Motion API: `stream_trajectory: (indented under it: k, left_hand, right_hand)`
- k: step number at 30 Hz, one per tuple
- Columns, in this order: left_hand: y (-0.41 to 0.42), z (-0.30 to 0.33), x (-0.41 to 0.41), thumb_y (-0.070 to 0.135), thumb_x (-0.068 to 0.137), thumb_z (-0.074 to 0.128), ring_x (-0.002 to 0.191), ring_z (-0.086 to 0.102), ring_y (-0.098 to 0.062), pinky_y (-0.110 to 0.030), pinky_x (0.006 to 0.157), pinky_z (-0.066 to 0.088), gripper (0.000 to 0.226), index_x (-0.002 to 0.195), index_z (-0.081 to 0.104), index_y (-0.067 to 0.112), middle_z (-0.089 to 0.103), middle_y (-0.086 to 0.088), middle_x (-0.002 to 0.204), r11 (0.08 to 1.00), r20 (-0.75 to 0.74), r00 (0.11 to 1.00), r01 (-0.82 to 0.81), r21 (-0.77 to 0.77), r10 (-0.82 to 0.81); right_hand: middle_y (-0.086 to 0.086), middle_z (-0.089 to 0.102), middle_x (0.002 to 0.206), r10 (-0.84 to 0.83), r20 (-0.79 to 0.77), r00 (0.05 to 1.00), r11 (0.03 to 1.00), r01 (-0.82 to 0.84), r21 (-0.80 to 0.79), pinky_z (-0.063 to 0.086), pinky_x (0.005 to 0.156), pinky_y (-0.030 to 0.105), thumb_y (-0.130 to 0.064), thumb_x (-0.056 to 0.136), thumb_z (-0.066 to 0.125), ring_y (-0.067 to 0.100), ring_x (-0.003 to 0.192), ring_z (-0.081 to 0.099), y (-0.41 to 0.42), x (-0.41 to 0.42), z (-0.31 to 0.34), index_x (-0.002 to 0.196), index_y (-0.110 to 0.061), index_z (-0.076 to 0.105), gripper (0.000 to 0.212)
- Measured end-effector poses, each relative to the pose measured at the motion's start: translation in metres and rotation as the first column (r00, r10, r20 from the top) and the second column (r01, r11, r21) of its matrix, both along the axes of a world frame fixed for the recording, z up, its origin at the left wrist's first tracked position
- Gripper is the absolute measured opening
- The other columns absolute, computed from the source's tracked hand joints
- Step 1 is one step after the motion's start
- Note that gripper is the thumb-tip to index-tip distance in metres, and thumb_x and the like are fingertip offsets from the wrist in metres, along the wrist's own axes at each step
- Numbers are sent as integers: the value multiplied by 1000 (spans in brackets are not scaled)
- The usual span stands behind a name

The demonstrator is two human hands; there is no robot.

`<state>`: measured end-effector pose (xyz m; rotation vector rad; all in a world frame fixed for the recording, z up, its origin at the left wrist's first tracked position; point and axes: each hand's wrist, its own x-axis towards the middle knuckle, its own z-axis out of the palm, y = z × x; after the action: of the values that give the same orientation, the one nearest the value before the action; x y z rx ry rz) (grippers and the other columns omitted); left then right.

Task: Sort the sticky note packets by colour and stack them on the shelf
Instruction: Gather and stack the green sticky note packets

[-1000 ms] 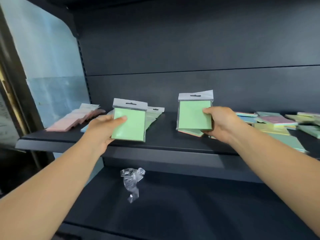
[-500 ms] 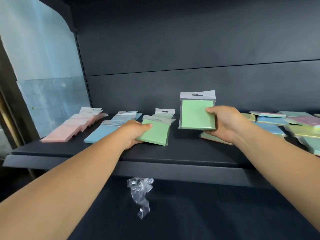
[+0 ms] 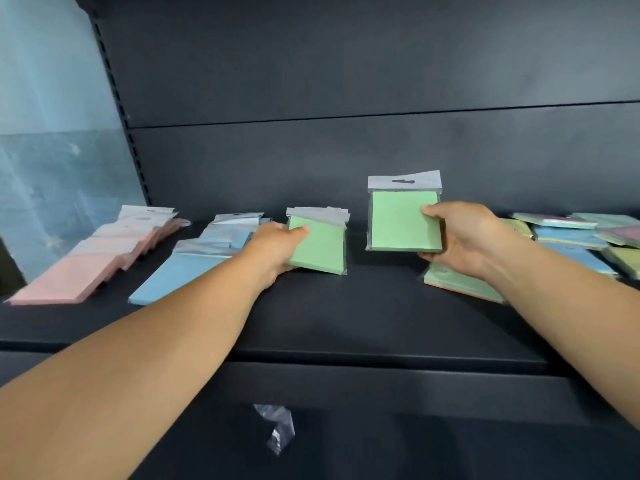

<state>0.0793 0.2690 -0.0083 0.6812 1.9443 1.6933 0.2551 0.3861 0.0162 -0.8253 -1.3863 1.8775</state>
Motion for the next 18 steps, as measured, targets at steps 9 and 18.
stream_trajectory:
  k: [9,18]
  left_hand:
    - [-22,14,-2,39,93,49,69,61,-26,-29,67,47,38,76,51,5,61,-13,81,843,-552,817,-174,-509,-165]
    - [-43,15,-5,35,98,38,99,61,-29,-35,96,47,37,109,49,2,63,-15,100,940,-331,932,32,-341,-152]
  right_hand:
    - [0,67,85,37,86,996,998,-41,44,50,47,20,-8,96,42,9,61,66,-38,8,-2,93,-17,56,16]
    - [3,67,86,50,105,993,992,-61,112,55,52,25,-3,92,50,14,72,64,-70,-8,-6,110,-11,60,22]
